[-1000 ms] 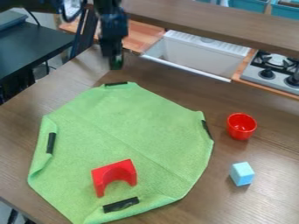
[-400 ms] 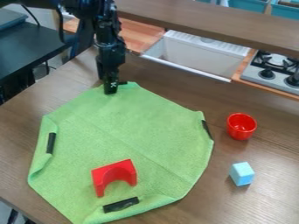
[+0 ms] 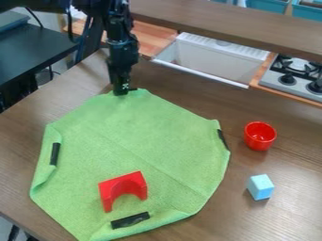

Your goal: Covers the red figure with the cloth from bottom left to right

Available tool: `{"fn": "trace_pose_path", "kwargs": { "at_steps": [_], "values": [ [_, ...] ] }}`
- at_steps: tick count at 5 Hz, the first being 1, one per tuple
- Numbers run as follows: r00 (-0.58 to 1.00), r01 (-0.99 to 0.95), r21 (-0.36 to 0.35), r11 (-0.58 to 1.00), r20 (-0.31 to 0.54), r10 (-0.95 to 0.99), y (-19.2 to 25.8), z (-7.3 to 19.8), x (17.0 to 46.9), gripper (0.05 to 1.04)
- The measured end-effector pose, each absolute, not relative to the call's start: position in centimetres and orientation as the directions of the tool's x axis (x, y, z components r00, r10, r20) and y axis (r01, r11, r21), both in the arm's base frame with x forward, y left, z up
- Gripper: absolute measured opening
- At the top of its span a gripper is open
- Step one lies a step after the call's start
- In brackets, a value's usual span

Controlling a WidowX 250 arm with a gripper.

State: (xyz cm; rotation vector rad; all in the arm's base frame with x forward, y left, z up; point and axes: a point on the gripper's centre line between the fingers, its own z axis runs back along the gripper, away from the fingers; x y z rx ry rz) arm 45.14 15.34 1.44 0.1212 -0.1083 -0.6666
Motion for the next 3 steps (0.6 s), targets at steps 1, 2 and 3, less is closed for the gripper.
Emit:
{"fn": "trace_pose_path", "kwargs": {
  "at_steps": [1,2,3],
  "values": [
    [0.790,0.600,0.130,0.790,0.062,-0.610,15.16,1.48,45.02,0.381],
    [0.793,0.593,0.139,0.793,0.070,-0.606,15.22,1.40,45.20,0.159],
    [0.792,0.595,0.134,0.792,0.069,-0.607,15.16,1.43,45.16,0.055]
  ]
}}
